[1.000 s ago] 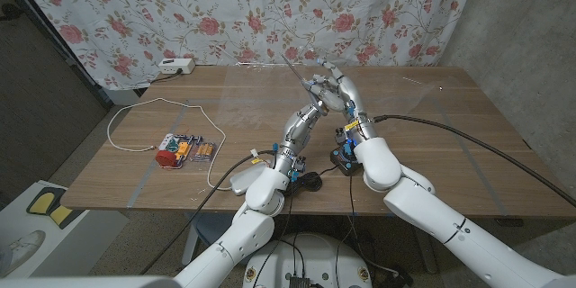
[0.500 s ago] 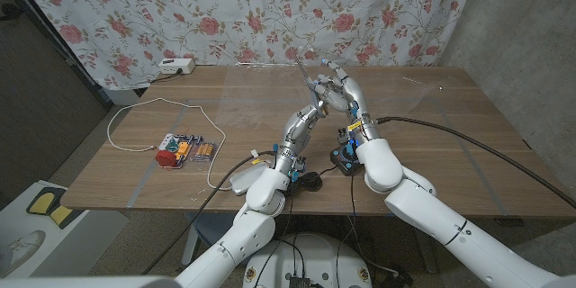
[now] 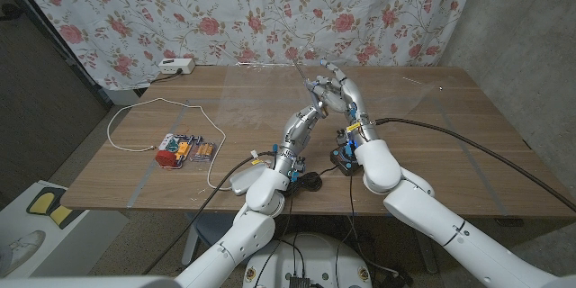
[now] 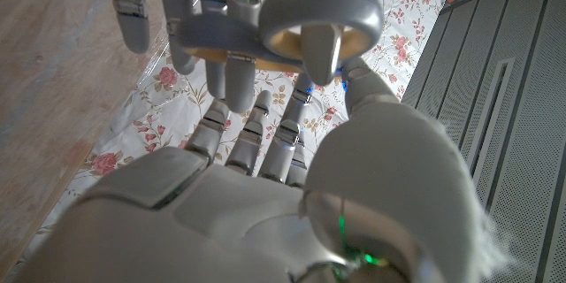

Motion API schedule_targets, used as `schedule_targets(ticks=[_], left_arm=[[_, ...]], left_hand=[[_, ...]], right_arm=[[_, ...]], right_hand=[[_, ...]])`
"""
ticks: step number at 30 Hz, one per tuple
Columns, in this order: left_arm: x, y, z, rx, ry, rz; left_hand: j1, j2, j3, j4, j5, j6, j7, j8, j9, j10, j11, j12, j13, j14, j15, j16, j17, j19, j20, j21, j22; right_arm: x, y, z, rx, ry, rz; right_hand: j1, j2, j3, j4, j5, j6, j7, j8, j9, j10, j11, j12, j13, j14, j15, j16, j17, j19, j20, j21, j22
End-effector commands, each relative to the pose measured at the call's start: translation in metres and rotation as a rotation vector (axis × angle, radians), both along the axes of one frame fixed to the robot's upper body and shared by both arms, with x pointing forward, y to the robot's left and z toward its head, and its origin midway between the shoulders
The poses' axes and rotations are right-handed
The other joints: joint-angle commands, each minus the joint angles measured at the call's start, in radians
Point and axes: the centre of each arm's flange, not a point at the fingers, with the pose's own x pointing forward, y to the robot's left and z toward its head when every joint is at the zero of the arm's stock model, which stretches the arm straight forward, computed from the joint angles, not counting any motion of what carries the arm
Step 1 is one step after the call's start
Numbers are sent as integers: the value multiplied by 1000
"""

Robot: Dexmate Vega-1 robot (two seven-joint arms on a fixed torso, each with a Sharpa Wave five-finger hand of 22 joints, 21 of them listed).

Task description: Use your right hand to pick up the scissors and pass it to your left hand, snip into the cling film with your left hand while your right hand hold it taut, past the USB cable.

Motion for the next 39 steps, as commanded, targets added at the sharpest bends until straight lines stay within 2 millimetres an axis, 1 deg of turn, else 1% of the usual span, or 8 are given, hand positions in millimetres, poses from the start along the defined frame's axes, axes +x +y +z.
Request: schedule_targets(ticks=[1,9,10,13,17,27,35,39], left_arm=[[2,-2,1,8,-1,-10],[3,-3,1,14,1,-16],[3,-4,1,14,1,-18],[3,-3,0,13,3,-17],[3,-3,0,14,4,-15],[3,-3,1,8,11,0],[3,-3,0,-10,26,20],[3,-5,0,-25,34,25]], left_hand=[[1,-12,-1,-5,-3,9,-1,5,4,29,6,10,-2,9,-7,6,4,6,7,4,3],[7,-20,1,-6,-2,33,16,11,4,60,24,6,-16,6,-10,0,-2,3,11,4,4],[7,-20,2,-6,-2,38,18,13,4,61,21,5,-17,6,-11,-1,-3,2,11,4,4],[4,-10,6,1,-2,38,20,9,4,74,-12,-2,-25,3,-10,-2,-3,-5,16,2,5],[3,-5,8,4,-2,40,20,9,4,70,-22,-7,-26,8,-13,1,-1,-13,26,-1,5],[10,3,7,3,-2,74,-19,26,8,101,-41,-2,-11,27,-20,24,12,-17,38,2,8],[28,21,13,1,0,88,-31,55,30,140,-46,22,16,53,-18,48,36,-7,47,10,11],[52,28,16,-7,1,82,-59,76,48,164,-49,47,43,73,-12,68,60,-1,50,15,13]], right_arm=[[1,3,-2,-1,5,9],[2,3,-3,-3,10,15],[2,3,-3,1,10,13],[2,3,-3,1,10,14],[3,3,-3,3,10,18],[2,3,-3,12,4,12],[4,3,-4,12,10,18],[4,3,-4,17,11,15]], right_hand=[[-10,2,7,2,3,8,0,4,2,44,-41,7,2,8,-95,1,2,-3,4,1,0],[-11,2,9,2,4,14,0,5,2,48,-41,8,1,8,-94,1,2,-2,3,1,0],[-11,2,8,2,4,14,-1,5,2,48,-41,8,1,8,-95,2,2,-2,3,1,0],[-12,2,9,3,4,14,-1,4,2,47,-41,8,1,9,-97,2,3,-3,3,1,0],[-11,1,10,1,5,20,-3,6,2,48,-42,8,1,9,-97,2,2,-3,3,1,0],[-12,0,11,0,5,24,-5,6,2,51,-41,10,1,9,-96,3,3,-2,3,1,0],[-15,0,14,2,6,24,-5,5,2,50,-41,11,4,8,-95,2,3,-2,3,1,0],[-16,0,14,2,6,26,-5,5,2,51,-41,12,5,9,-96,3,3,-3,3,1,0]])
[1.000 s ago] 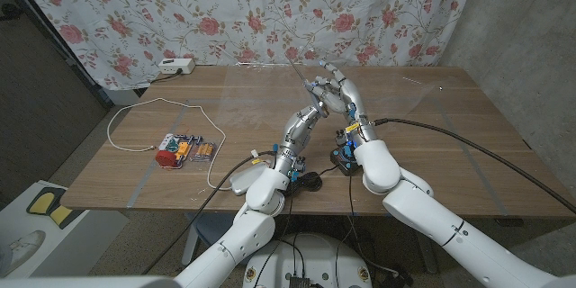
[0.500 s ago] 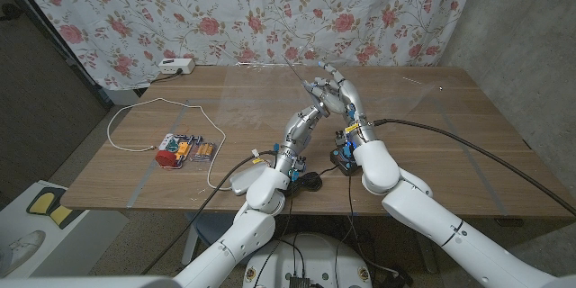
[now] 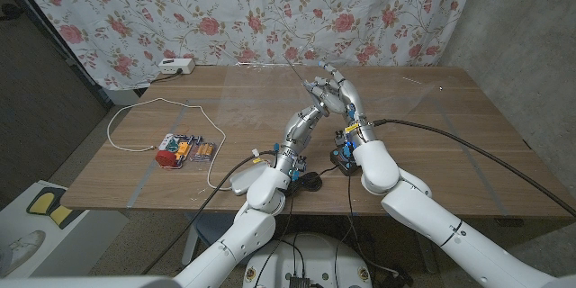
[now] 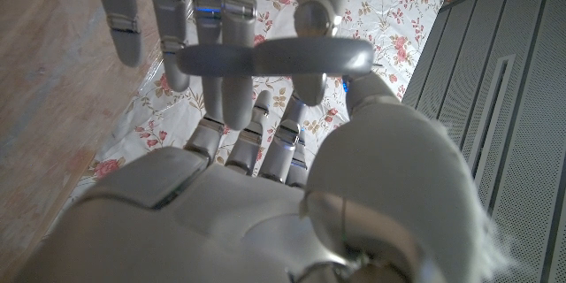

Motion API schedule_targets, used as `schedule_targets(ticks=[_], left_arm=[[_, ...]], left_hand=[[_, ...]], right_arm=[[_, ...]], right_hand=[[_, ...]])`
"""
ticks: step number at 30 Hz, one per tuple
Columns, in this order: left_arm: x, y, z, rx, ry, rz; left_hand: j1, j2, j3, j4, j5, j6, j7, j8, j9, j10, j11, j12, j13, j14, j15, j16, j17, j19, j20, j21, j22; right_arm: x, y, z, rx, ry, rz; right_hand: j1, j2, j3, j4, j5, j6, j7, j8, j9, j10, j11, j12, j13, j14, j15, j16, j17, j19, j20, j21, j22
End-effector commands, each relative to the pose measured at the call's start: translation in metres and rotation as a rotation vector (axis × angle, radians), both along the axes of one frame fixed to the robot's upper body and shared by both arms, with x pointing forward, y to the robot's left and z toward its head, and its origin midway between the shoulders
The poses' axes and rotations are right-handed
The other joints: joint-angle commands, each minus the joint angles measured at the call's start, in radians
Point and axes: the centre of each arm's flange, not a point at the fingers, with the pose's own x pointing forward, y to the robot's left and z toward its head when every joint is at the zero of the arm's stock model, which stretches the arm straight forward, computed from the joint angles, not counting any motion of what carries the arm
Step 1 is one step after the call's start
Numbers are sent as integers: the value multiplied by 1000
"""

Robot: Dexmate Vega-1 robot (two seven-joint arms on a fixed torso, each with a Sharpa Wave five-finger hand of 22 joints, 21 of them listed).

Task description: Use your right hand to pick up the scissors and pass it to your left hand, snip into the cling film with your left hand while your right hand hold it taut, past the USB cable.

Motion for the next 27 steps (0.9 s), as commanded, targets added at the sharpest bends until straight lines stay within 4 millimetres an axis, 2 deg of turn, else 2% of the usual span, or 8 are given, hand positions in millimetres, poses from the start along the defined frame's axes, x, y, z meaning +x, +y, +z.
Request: schedule_targets(ticks=[1,5,12,15,17,20,22,27], left_arm=[[0,-2,0,-31,21,24],[1,-3,0,-38,25,28],[1,-4,0,-43,33,33],[2,-4,1,-44,33,33],[2,-5,1,-45,34,33],[2,-5,1,-44,34,32],[2,-5,1,-44,36,31],[3,-5,1,-46,39,32]], left_hand=[[32,23,9,-9,1,-8,-28,24,22,31,-1,33,35,27,8,24,31,11,9,10,4],[63,26,7,-12,0,-30,-46,55,58,41,6,78,93,40,13,54,78,15,14,15,6],[105,25,-2,-11,-1,-62,-54,116,137,13,8,142,193,34,11,94,153,9,19,19,9],[126,25,-7,-11,-1,-76,-53,157,188,2,7,182,251,35,9,117,193,8,22,22,11],[152,28,-10,-10,1,-95,-55,210,253,-9,7,228,320,36,11,139,234,6,24,25,14],[158,33,-10,-5,1,-103,-58,245,292,-15,5,255,360,38,18,147,255,2,35,26,15],[168,16,-19,-10,1,-95,-70,289,334,-8,4,287,402,50,1,160,273,8,19,30,16],[174,14,-25,-5,3,-121,-74,336,392,-22,5,318,452,49,1,162,291,8,20,32,17]], right_arm=[[1,-1,0,6,3,2],[1,-2,0,10,3,0],[3,-2,-2,12,11,2],[3,-1,-4,11,13,4],[3,-1,-4,15,15,2],[3,-1,-4,19,15,2],[3,-1,-4,20,15,2],[2,0,-4,18,14,5]], right_hand=[[1,3,6,1,9,9,1,5,2,51,-41,11,9,10,-95,3,3,-2,3,1,0],[-1,4,6,2,9,10,2,4,2,53,-42,12,9,9,-95,4,4,-3,3,1,0],[-6,5,4,5,9,9,1,3,3,47,-40,11,11,6,-95,4,6,-4,3,0,0],[-8,5,3,5,9,10,2,3,3,47,-40,11,10,6,-96,5,6,-4,4,1,0],[-7,3,3,4,9,10,2,3,3,48,-40,11,10,6,-95,5,6,-3,4,1,0],[-10,3,4,5,9,10,2,2,3,48,-41,11,9,6,-95,5,6,-4,5,1,0],[-10,3,3,4,9,10,3,2,3,47,-41,11,9,5,-94,5,7,-4,5,1,0],[-11,3,2,4,9,10,4,1,3,47,-41,12,10,5,-94,6,7,-4,5,1,0]])
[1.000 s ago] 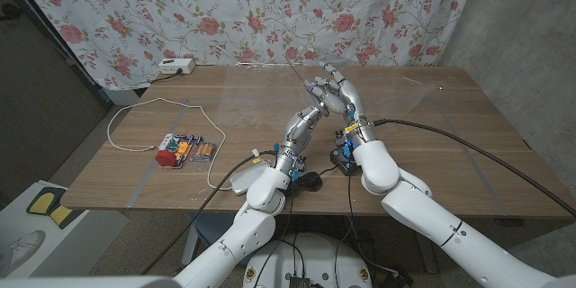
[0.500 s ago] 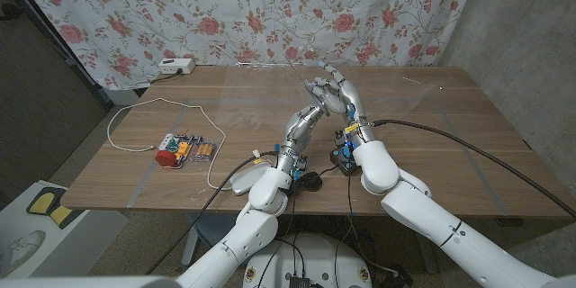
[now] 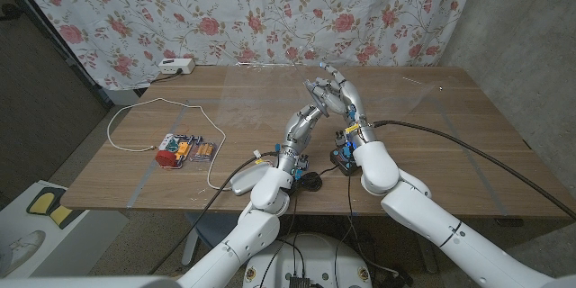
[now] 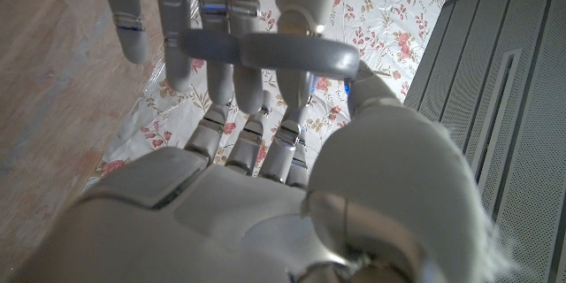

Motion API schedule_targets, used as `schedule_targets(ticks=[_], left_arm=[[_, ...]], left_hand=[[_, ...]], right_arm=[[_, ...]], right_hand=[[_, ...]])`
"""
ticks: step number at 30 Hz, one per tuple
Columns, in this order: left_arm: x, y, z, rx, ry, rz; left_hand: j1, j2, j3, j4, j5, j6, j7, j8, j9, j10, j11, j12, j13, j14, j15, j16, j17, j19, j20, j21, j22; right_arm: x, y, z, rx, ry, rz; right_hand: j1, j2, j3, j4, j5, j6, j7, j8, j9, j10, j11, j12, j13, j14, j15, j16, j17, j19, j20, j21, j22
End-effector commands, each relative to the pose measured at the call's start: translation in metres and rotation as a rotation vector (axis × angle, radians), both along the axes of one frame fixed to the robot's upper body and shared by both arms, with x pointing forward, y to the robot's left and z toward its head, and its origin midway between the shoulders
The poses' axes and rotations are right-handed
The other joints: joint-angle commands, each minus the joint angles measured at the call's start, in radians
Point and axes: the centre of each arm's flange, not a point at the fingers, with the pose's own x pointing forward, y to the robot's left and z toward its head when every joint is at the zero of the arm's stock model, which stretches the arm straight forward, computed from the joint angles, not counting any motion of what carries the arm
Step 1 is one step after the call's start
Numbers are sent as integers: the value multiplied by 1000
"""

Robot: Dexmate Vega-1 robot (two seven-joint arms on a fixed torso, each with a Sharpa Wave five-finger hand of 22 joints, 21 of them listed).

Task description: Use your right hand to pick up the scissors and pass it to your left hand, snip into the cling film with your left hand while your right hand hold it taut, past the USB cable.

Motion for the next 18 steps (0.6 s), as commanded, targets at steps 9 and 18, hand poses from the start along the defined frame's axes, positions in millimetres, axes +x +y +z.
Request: schedule_targets(ticks=[9,18], left_arm=[[2,-2,0,-13,9,-3],[-1,-2,-5,-40,35,17]], left_hand=[[44,10,-19,3,7,-71,-15,170,243,-25,-4,249,164,37,-8,30,64,12,2,16,9],[45,14,-15,6,8,-57,-1,198,236,-22,-3,267,187,49,-10,27,74,16,4,20,10]], right_arm=[[-1,2,-3,3,5,3],[-2,-1,-4,0,11,-1]], right_hand=[[-1,7,0,4,5,9,5,0,3,41,-39,7,11,4,-91,5,5,1,1,1,0],[-7,8,0,5,5,3,6,-3,3,28,-33,2,10,1,-88,5,6,1,1,1,0]])
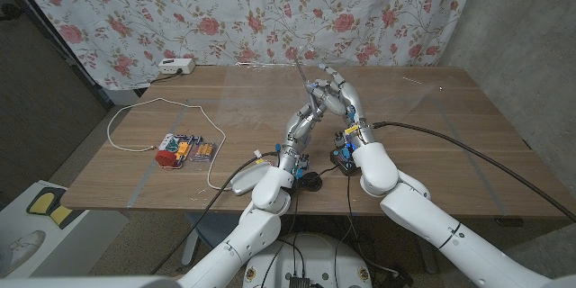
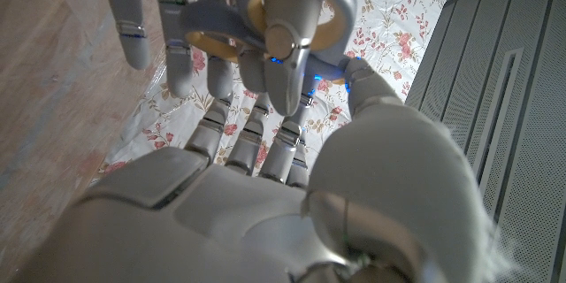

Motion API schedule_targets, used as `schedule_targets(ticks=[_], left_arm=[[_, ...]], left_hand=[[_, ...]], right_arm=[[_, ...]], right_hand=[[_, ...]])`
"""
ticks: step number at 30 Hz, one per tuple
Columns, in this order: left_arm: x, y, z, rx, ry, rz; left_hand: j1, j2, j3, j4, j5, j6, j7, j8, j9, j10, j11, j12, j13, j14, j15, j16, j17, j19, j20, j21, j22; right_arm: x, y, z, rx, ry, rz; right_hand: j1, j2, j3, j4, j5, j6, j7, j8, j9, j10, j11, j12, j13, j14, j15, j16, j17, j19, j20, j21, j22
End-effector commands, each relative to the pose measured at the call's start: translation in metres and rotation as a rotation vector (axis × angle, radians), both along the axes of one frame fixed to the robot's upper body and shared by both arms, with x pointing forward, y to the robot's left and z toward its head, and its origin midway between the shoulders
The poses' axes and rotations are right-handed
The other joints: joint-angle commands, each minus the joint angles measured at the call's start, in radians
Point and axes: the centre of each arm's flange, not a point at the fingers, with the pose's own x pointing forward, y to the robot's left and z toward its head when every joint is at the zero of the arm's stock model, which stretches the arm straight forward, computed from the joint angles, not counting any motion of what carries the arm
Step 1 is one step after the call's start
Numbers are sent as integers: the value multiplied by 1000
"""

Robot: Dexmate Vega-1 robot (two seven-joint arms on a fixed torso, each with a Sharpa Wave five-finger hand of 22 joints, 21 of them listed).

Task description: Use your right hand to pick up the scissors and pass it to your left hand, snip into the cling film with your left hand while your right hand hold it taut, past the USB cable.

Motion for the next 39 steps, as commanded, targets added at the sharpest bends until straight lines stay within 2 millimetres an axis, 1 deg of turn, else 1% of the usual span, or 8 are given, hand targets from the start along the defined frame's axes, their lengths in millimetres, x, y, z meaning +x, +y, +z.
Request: schedule_targets(ticks=[1,3,6,9,16,20,28,39], left_arm=[[-3,0,-5,-34,31,19],[-4,1,-6,-38,36,24],[-6,2,-7,-36,43,32],[-8,4,-7,-36,51,36],[-11,4,-8,-34,65,34],[-12,5,-8,-37,70,32],[-24,11,-8,-54,99,50],[-39,24,10,-34,117,110]], left_hand=[[7,1,4,3,4,14,12,16,-2,10,2,147,6,22,-1,7,8,11,-1,9,6],[10,0,6,2,4,21,19,21,-6,15,1,148,4,25,-3,7,11,12,-2,10,6],[20,-7,10,-5,4,36,26,27,-17,27,3,147,-9,28,-7,6,14,16,-5,12,7],[29,-15,13,-10,3,43,29,28,-27,44,6,147,-22,26,-8,-2,11,17,-5,13,7],[41,-26,20,-10,1,72,41,26,-61,86,9,146,-62,38,-13,-15,5,17,-6,15,8],[41,-24,24,-7,0,74,44,22,-73,89,5,141,-77,36,-10,-23,3,15,-2,16,9],[43,-23,29,-4,-1,67,46,15,-91,87,5,131,-102,33,-4,-36,0,14,1,17,9],[45,-23,35,-1,-2,67,48,12,-117,89,9,124,-133,29,10,-58,-4,12,12,20,10]], right_arm=[[-1,-2,-2,-4,8,-4],[-1,-4,-2,5,10,-2],[0,-6,-3,-4,16,2],[1,-8,-5,12,29,15],[2,-12,-8,15,37,31],[1,-14,-9,31,36,28],[-2,-24,-14,68,40,15],[-2,-35,-21,99,47,-5]], right_hand=[[-9,7,-1,5,8,-2,2,-4,1,23,-34,-2,9,1,-87,5,6,1,2,1,0],[-43,-1,-16,20,1,-16,5,-9,1,-4,-16,-18,-1,-12,-80,3,10,-2,5,0,0],[-64,-8,-26,25,-5,-27,8,-12,2,-26,-11,-25,0,-29,-72,0,12,-7,11,-1,0],[-186,-30,-79,67,-43,-62,22,-16,3,-108,31,-71,-29,-71,-33,-3,22,-35,18,-3,2],[-334,-47,-139,109,-103,-108,32,-13,4,-246,101,-163,-69,-153,31,-5,28,-79,20,-3,4],[-395,-62,-166,128,-122,-128,37,-13,4,-281,121,-193,-79,-176,51,-3,28,-95,20,-2,5],[-460,-69,-191,153,-135,-143,42,-12,4,-307,141,-217,-86,-198,68,-2,30,-106,20,-1,5],[-476,-72,-198,156,-137,-150,43,-12,4,-312,144,-225,-89,-203,71,-1,28,-111,20,-1,6]])
